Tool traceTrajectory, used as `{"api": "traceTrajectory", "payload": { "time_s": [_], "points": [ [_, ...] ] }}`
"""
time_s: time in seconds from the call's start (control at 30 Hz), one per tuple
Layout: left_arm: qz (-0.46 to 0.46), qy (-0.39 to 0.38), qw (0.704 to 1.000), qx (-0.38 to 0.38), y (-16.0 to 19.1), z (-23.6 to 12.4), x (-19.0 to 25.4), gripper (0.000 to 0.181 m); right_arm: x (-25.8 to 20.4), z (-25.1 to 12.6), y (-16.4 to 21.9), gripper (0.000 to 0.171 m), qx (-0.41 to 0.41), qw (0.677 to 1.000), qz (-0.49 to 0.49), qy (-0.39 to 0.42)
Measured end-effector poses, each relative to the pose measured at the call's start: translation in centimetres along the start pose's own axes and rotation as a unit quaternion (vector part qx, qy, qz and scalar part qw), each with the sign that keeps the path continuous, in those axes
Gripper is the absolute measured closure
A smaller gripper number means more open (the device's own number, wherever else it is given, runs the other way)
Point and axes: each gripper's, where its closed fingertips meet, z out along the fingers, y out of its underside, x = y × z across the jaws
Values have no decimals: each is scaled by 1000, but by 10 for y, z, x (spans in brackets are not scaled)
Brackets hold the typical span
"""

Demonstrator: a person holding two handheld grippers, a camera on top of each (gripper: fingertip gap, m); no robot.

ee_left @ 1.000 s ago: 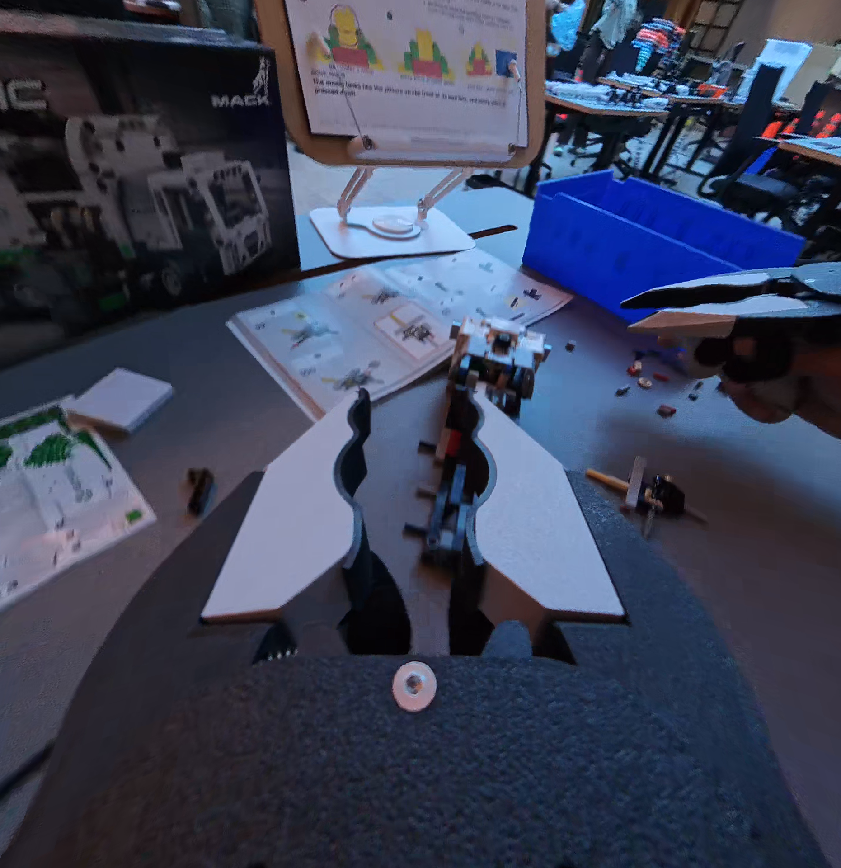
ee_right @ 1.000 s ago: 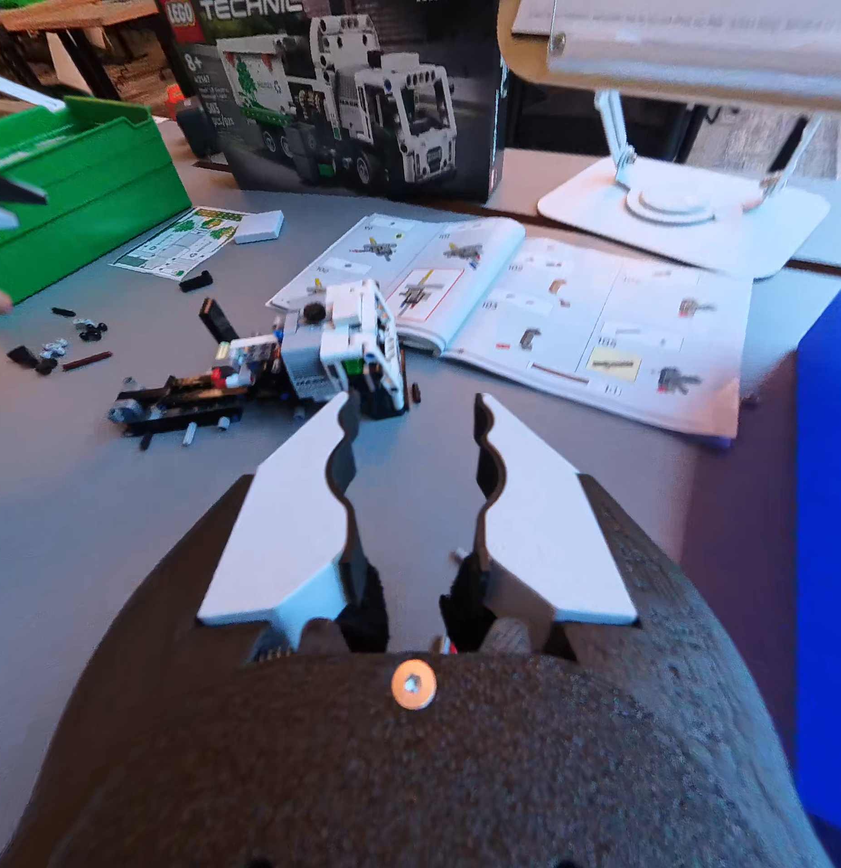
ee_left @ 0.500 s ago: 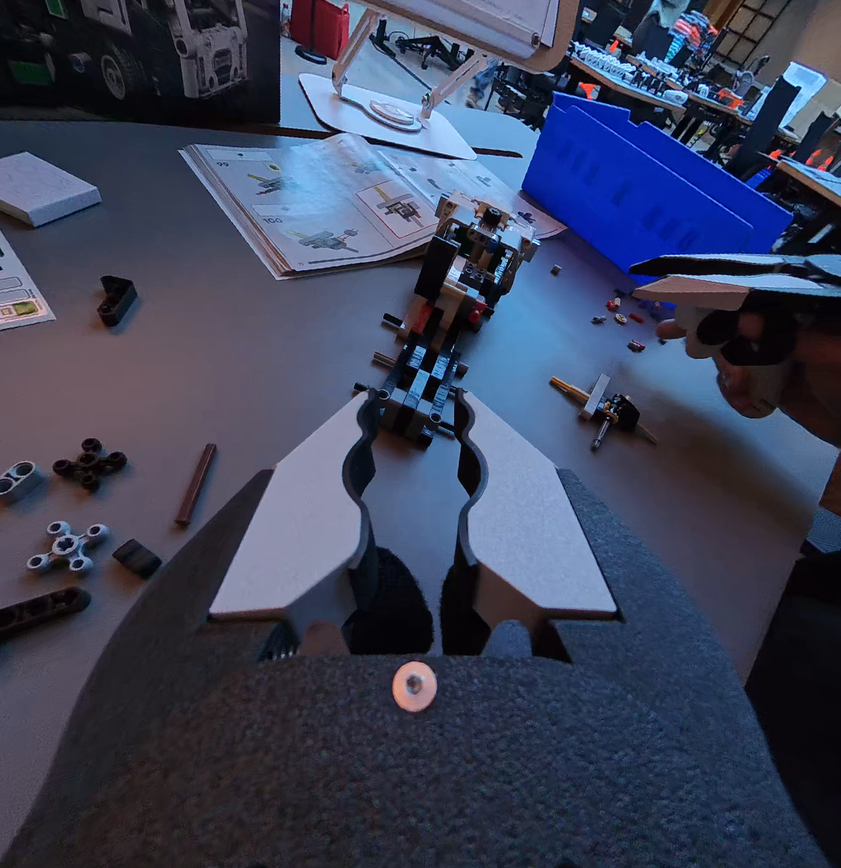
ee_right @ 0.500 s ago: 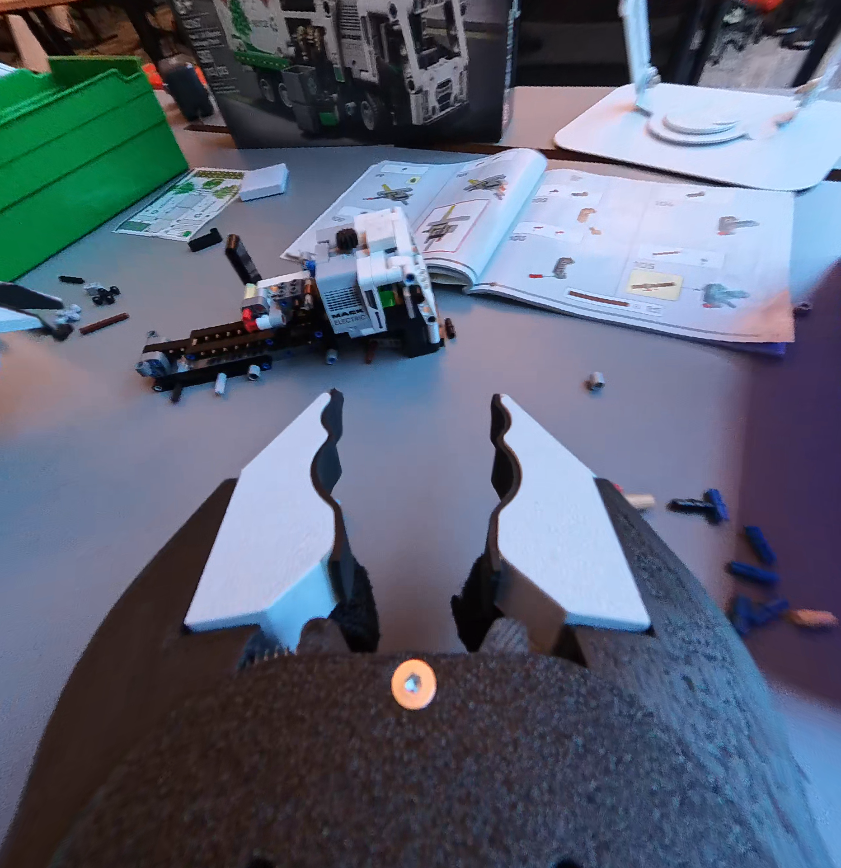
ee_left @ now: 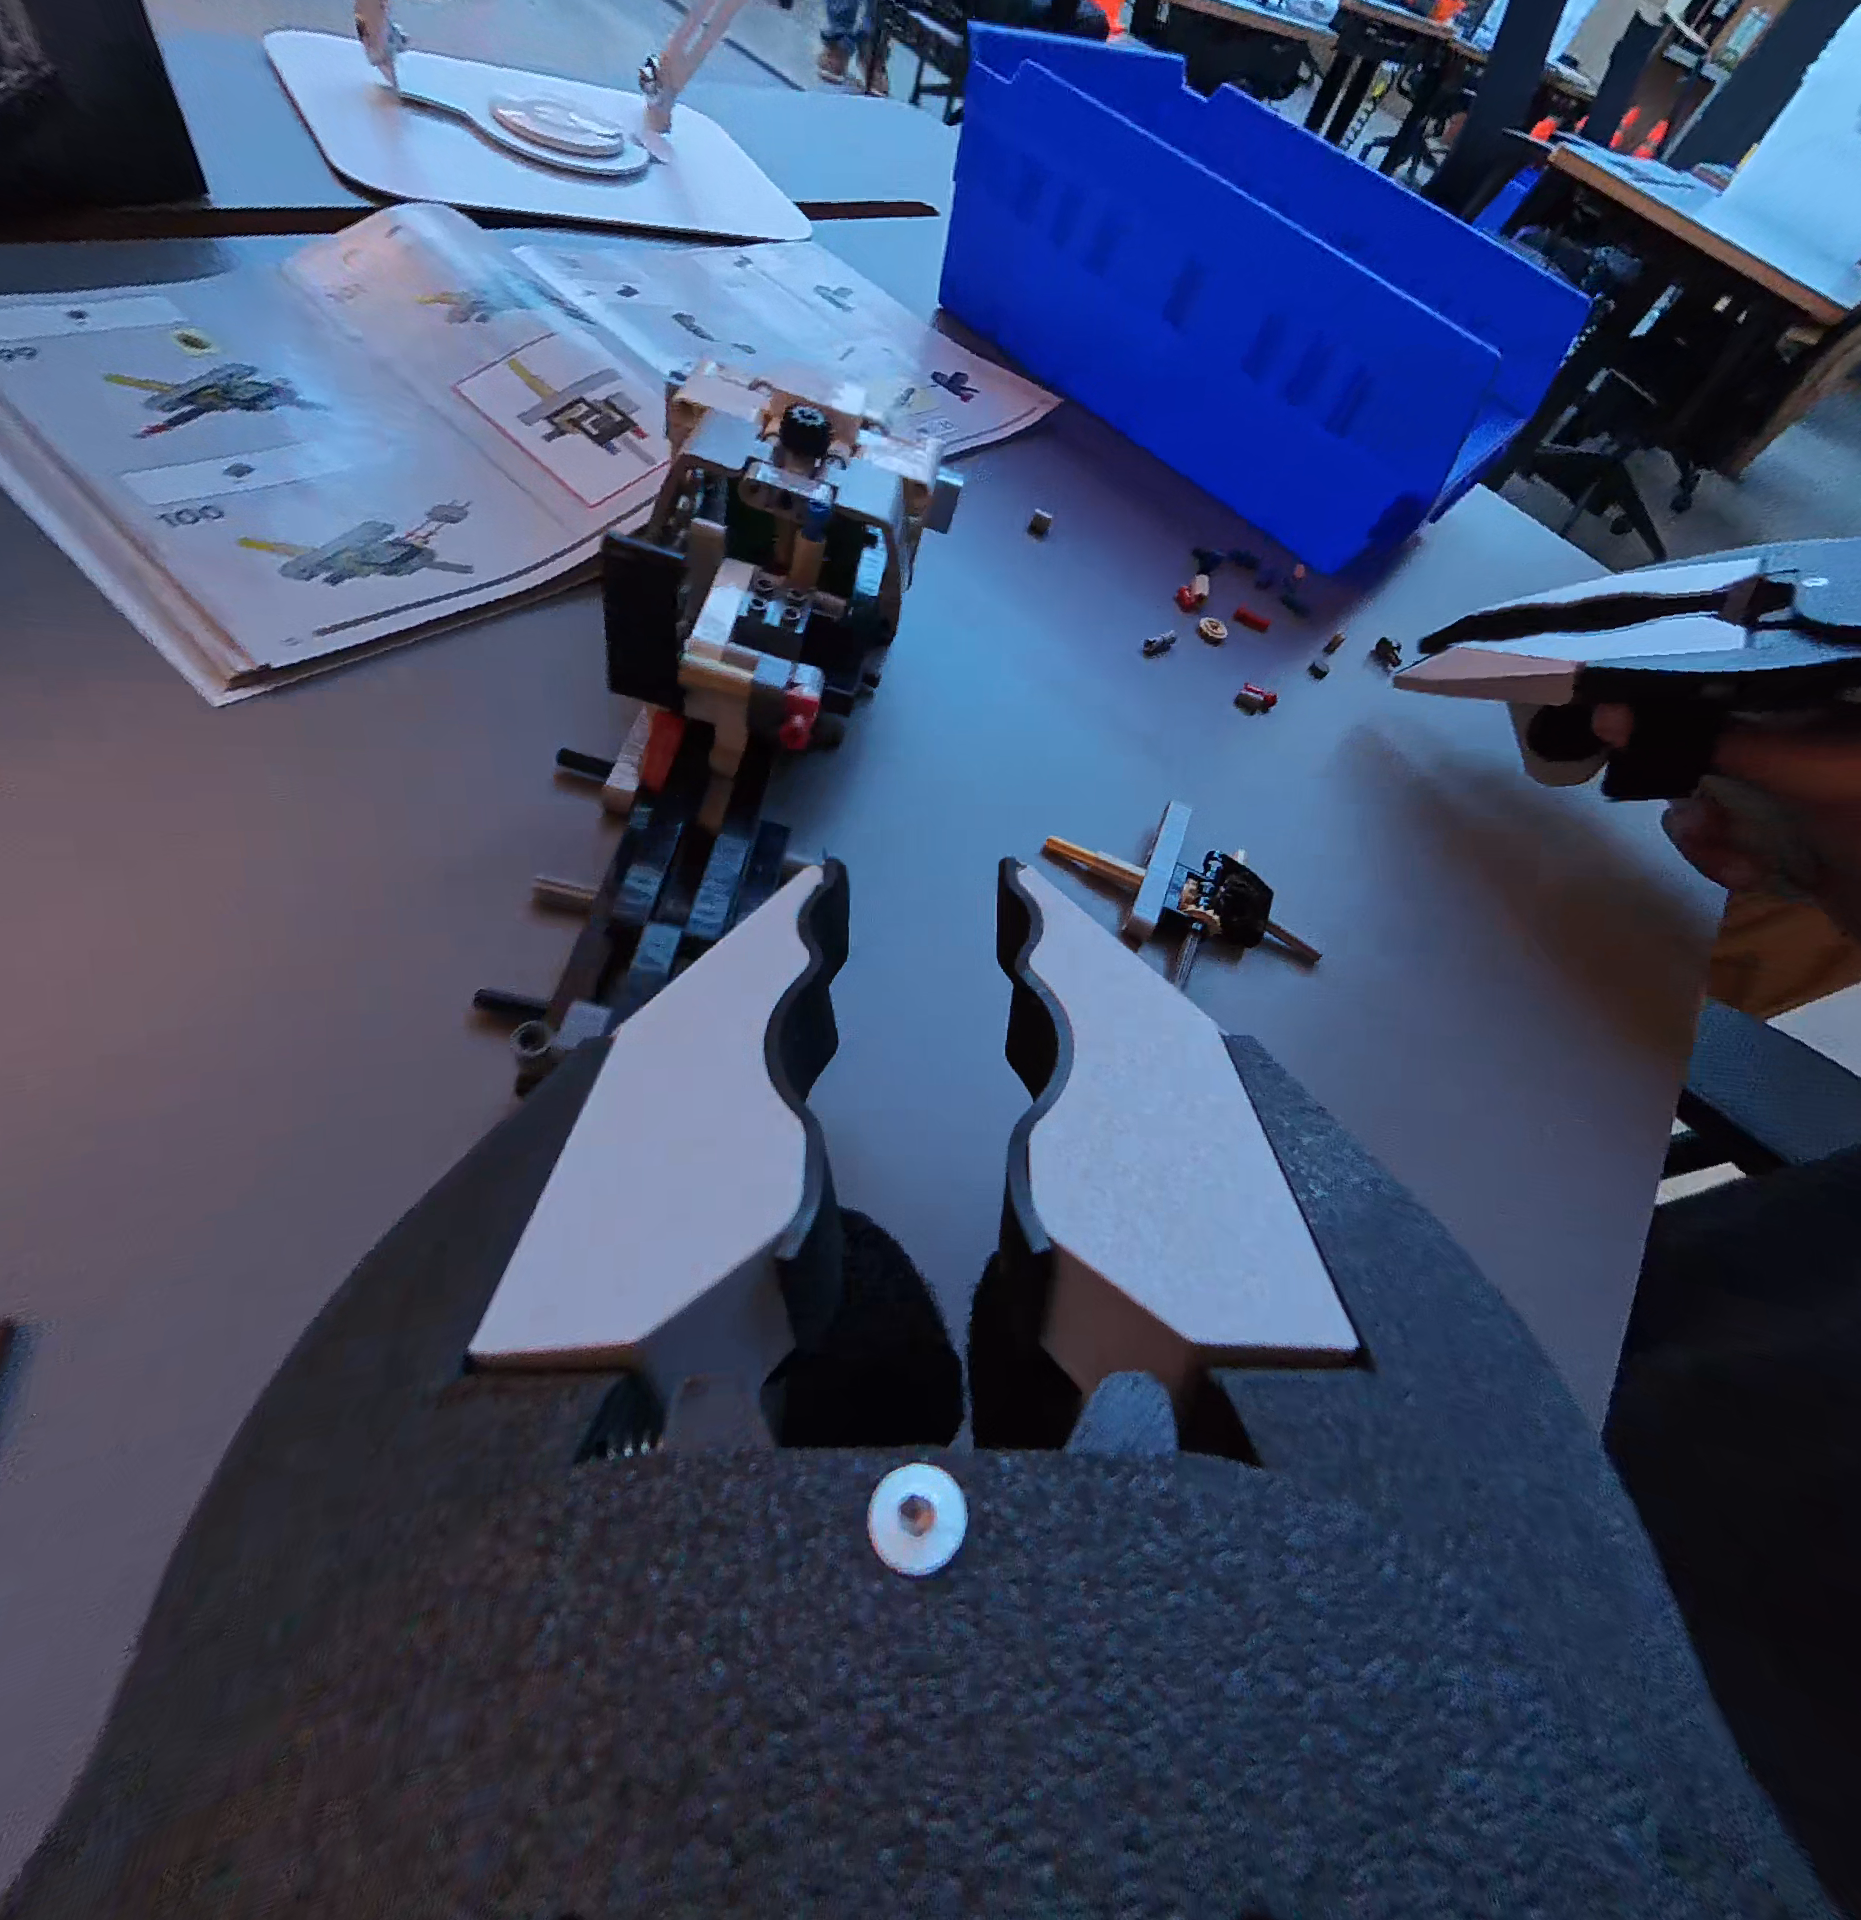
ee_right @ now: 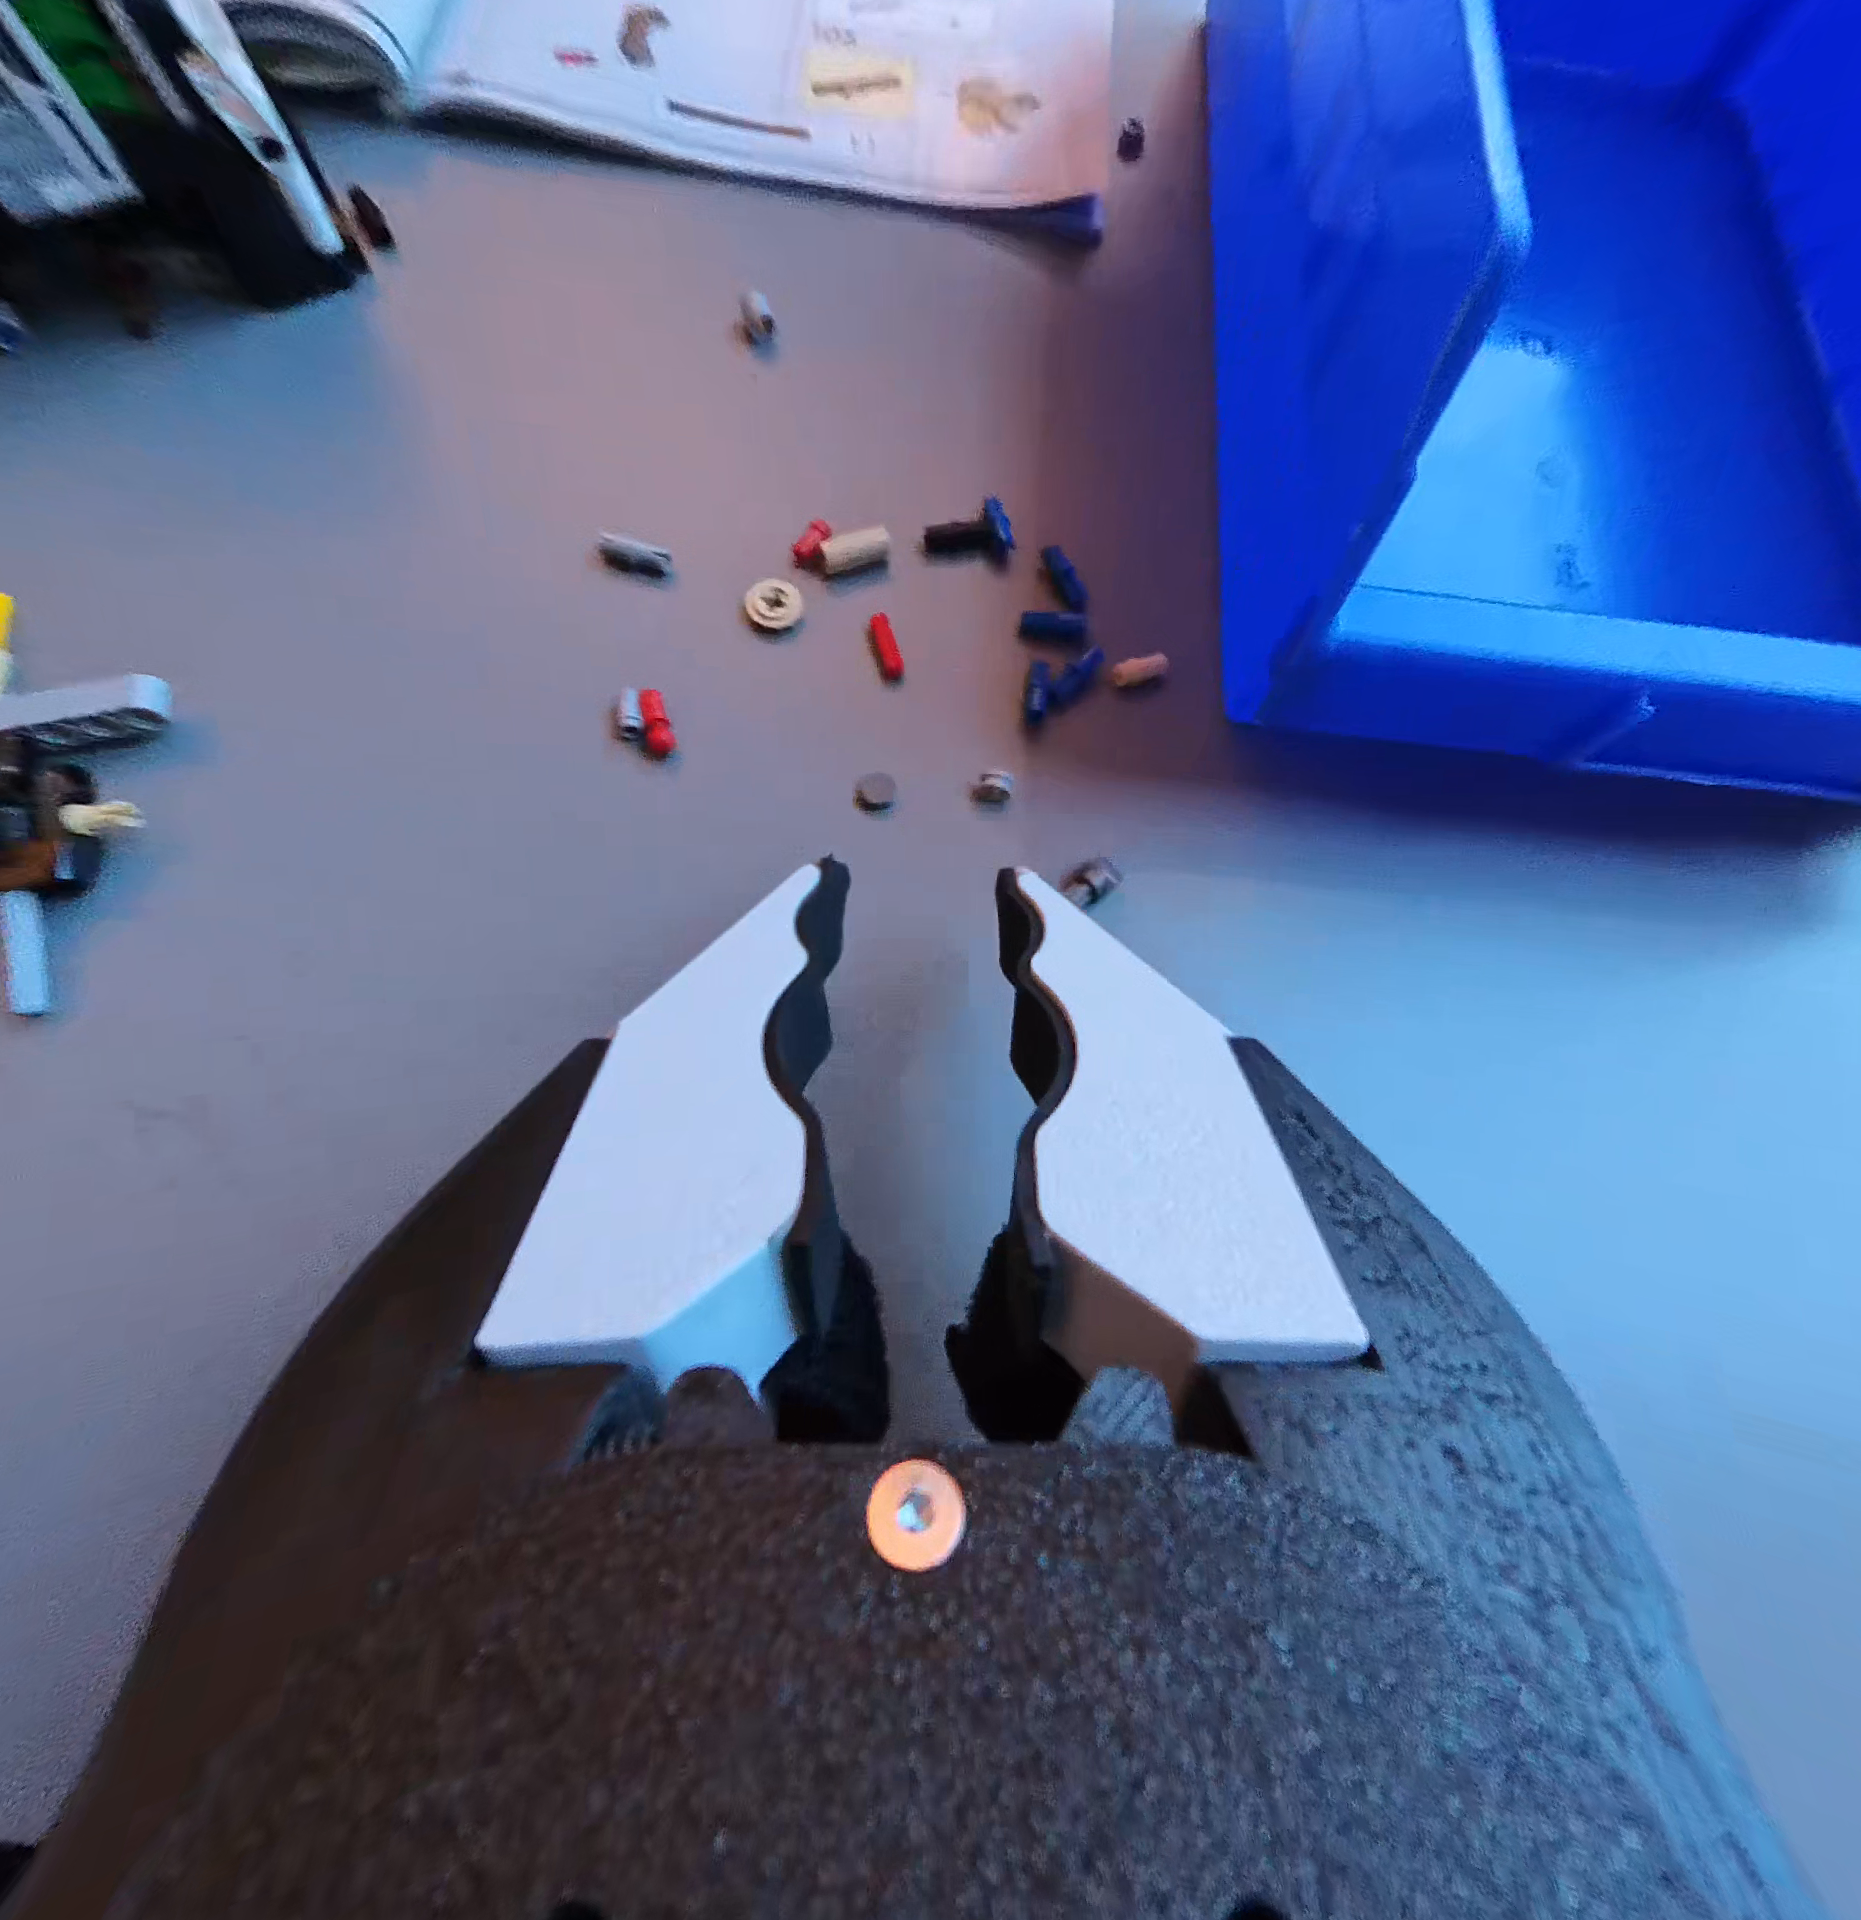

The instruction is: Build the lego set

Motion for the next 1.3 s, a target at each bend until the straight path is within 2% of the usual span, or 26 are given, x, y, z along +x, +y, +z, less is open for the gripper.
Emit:
{"api": "traceTrajectory", "payload": {
  "time_s": [0.13, 0.3, 0.5, 0.6, 0.7, 0.87, 1.0, 1.3],
  "points": [
    [16, -9, 1000, 3, -7, 3, 9, 156, 9, 9, 3, 143, 2, 1000, 17, -18],
    [17, -24, 1000, -8, -1, 1, 8, 156, 34, 22, -18, 146, 38, 999, 13, 16],
    [5, -35, 999, -11, 0, -4, 6, 156, -6, 25, -32, 145, 52, 989, 54, -130],
    [9, -48, 999, -17, 4, -6, 1, 156, -30, 23, -32, 144, 54, 985, 33, -161],
    [1, -45, 999, -18, 6, -5, 1, 156, -33, 34, -32, 149, 48, 990, -1, -132],
    [1, -44, 999, -15, 4, -8, 2, 156, -36, 51, -40, 146, 17, 991, -6, -133],
    [19, -65, 998, -17, 4, -16, -4, 156, -34, 63, -36, 146, -14, 993, -49, -105],
    [12, -73, 997, -18, 11, -20, -16, 157, -39, 65, -38, 153, -5, 991, -68, -111]
  ]
}}
